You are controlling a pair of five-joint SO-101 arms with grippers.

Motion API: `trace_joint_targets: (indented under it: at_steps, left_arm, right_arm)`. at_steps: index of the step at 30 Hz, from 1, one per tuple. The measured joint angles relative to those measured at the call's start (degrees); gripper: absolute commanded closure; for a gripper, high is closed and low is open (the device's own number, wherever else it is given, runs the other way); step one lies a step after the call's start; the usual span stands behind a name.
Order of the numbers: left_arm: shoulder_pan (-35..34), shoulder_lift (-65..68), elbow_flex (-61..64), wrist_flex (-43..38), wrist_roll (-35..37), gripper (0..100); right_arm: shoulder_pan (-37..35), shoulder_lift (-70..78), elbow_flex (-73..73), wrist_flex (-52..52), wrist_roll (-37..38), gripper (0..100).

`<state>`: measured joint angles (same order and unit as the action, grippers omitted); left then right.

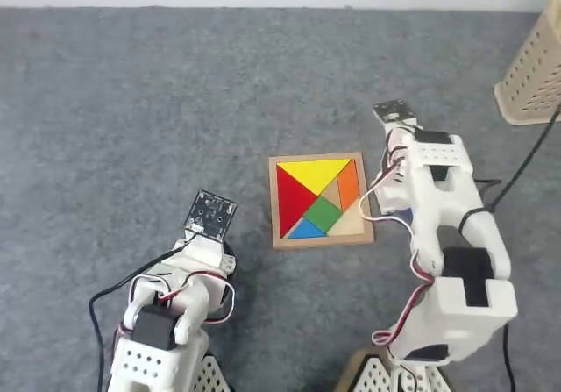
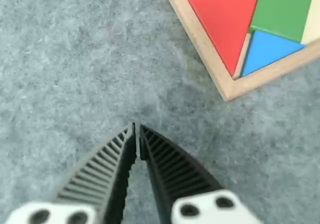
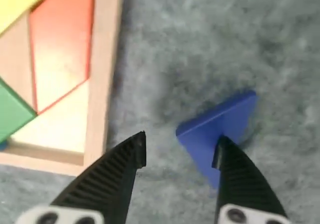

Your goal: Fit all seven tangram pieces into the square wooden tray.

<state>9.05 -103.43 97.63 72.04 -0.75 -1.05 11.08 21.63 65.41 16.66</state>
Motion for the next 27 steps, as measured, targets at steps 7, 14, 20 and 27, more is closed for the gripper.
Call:
trace_joint_targets:
  at_steps: [7,14,20,27]
  left_arm:
    - [0.0,0.0,0.0,0.0,0.0,99]
    - [0.0,0.0,0.0,0.0,0.0,99]
    - [0.0,0.0,0.0,0.0,0.0,99]
    - [0.0,0.0,0.0,0.0,0.0,99]
  right_arm:
    - [3.7,1.1,-1.9,0.0,0.3,77.2]
    - [6.4,3.1,-2.3,0.4,0.3,77.2]
    - [6.9,3.1,-2.3,0.4,0.3,85.7]
    - [8.1,3.0,-2.8,1.6,0.3,88.3]
